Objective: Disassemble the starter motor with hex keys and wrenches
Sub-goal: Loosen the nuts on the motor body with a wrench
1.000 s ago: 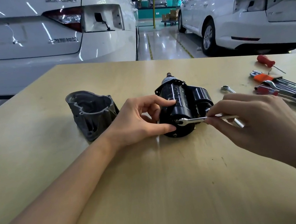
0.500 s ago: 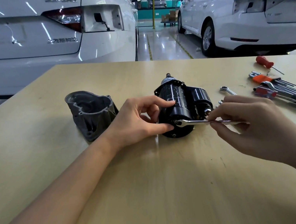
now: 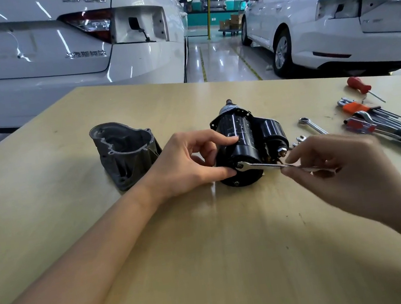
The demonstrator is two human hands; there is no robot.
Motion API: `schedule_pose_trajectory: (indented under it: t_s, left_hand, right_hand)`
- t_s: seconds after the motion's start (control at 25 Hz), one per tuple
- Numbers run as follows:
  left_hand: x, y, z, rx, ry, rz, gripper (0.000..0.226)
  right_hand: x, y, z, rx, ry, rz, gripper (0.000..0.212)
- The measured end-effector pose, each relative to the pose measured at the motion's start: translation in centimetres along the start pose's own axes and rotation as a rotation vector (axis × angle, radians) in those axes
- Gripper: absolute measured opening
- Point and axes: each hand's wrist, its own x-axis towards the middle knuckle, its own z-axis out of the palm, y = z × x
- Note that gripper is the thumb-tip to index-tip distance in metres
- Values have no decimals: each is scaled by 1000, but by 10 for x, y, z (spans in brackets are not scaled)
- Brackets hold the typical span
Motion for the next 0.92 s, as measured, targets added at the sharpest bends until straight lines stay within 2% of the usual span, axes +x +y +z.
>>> schedule_pose_trajectory:
  t_s: [0.08,0.2,0.36,0.48,0.56,0.64,0.72,0.84,0.92]
  left_hand:
    - [0,1,0,1,1,-1,45]
    - [-1,2,-1,6,-2,3,46]
    - [1,0,-1,-5,1,31,45]
    - [0,-3,-2,-21,-28,12,45]
    - [1,-6,-6,-193,-89,-96,39]
    - [5,-7,-9,-525,-114,-251,29]
    - [9,-7,-11,-727,-21,-377,25]
    - [9,-9,-17,-910,46,-476,29]
    - [8,-10,-24,-1019,-39,-557,52]
  right_hand:
    - [8,-3,-8,128,120,67,18]
    - [19,-6,-8,278,208,90,27]
    - [35,-19,-1,411,207,4,43]
    - [53,-32,5,513,164,-7,44]
    - [66,-41,13,494,88,-44,39]
    - [79,-50,25,436,-42,-110,30]
    - [88,-60,37,293,-164,-199,22]
    - [91,-71,59,36,-331,-355,14]
    - [88,-73,70,-117,-456,-406,9]
